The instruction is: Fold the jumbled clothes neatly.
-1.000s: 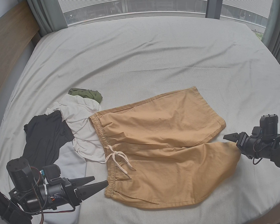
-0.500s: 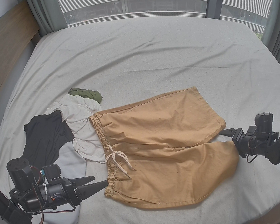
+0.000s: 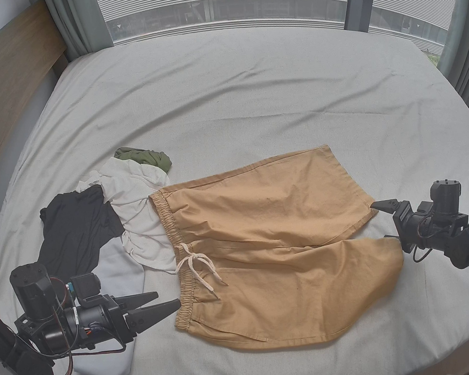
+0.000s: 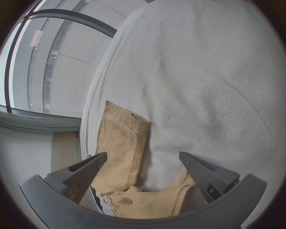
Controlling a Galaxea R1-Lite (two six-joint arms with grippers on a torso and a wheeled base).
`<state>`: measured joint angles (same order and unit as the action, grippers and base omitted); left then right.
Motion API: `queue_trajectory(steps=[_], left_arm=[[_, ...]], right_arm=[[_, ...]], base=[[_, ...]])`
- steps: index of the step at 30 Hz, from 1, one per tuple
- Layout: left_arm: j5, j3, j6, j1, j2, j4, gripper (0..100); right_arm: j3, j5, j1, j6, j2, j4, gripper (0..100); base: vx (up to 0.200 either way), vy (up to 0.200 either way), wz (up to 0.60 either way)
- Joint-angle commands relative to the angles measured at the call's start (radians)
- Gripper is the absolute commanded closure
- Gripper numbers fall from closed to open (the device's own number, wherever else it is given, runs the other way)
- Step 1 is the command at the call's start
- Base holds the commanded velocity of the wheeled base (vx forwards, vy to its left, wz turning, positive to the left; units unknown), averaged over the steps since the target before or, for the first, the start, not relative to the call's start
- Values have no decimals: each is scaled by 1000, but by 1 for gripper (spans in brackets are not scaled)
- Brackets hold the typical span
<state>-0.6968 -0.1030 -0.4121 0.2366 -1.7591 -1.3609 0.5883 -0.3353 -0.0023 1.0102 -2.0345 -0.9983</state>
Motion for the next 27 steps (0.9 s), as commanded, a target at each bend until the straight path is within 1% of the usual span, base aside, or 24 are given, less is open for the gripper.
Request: queue_trajectory(steps=[1, 2, 3, 4, 8, 10, 12, 15, 16, 17, 18, 24, 27], left_arm=[[0, 3, -1, 0, -14, -12, 0], [0, 3, -1, 1, -20, -18, 0], [0, 5, -1, 0, -25, -23, 0], [0, 5, -1, 0, -25, -27, 0], [0, 11, -1, 0, -26, -40, 0], [0, 11, -1, 0, -26, -46, 0], [0, 11, -1, 0, -26, -46, 0], [0, 11, -1, 0, -26, -46, 0], [0, 11, -1, 0, -26, -46, 0], [0, 12, -1, 0, -26, -46, 0], [0, 12, -1, 0, -26, -46, 0], [0, 11, -1, 1, -26, -46, 0], [0, 12, -1, 1, -28, -46, 0]], right_arm=[[-1, -1, -16, -9, -1, 36, 0], [-2, -1, -13, -21, -3, 67, 0], [-2, -1, -13, -21, -3, 67, 0], [-4, -1, -7, -42, -4, 110, 0], [-8, -5, 2, -45, -4, 124, 0], [-13, -10, 24, -39, -3, 115, 0], [-8, -16, 30, -35, -3, 106, 0], [-4, -33, 31, 1, 3, 86, 0], [-4, -33, 31, 1, 3, 86, 0], [-4, -54, 31, 42, 7, 61, 0], [-4, -57, 30, 50, 8, 52, 0], [4, -57, 16, 53, 8, 7, 0], [4, -57, 12, 67, 8, -40, 0]], base=[[0, 0, 0], [0, 0, 0], [0, 0, 0], [0, 0, 0], [0, 0, 0], [0, 0, 0], [0, 0, 0], [0, 0, 0], [0, 0, 0], [0, 0, 0], [0, 0, 0], [0, 0, 0], [0, 0, 0]])
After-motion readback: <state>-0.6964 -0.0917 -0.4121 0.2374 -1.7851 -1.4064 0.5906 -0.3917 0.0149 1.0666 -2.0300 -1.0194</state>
